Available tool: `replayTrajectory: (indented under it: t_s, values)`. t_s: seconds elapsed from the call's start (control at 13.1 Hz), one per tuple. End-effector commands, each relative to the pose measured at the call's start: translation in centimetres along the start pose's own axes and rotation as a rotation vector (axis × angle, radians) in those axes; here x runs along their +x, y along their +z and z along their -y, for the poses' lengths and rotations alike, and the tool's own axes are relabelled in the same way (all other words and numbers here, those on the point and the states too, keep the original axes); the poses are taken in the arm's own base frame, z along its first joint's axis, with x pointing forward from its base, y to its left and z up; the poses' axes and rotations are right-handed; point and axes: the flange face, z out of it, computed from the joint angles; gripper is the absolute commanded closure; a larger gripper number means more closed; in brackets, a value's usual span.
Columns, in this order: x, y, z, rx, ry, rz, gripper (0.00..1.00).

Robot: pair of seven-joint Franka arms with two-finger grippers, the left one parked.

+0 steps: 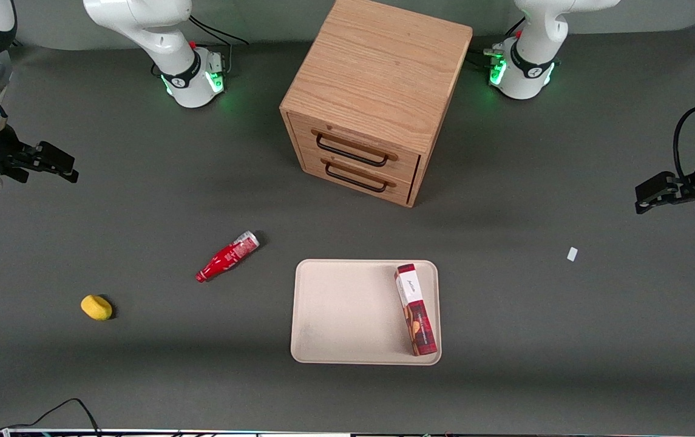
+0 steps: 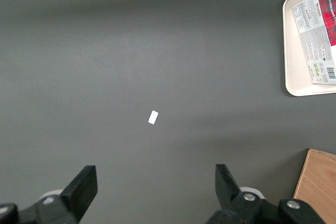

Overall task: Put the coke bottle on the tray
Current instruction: 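Move the open right gripper down over the red Coca-Cola bottle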

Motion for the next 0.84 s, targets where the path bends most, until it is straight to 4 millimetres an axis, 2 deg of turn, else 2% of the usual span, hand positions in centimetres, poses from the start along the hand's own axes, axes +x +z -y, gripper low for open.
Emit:
replayTrajectory:
  t_s: [0.0, 0.23, 0.38, 0.53, 0.76]
  values:
    - [0.2, -0.6, 0.4, -0.015, -0.015, 0.006, 0.00]
    - [0.5, 0.1, 1.1, -0.014, 0.054, 0.019, 0.00]
    - [1.3, 1.6, 3.1, -0.016, 0.035, 0.031, 0.00]
    - [2.2, 3.4, 5.7, 0.011, 0.121, 0.035, 0.00]
    - [3.4, 8.1, 9.4, 0.054, 0.326, 0.057, 0.00]
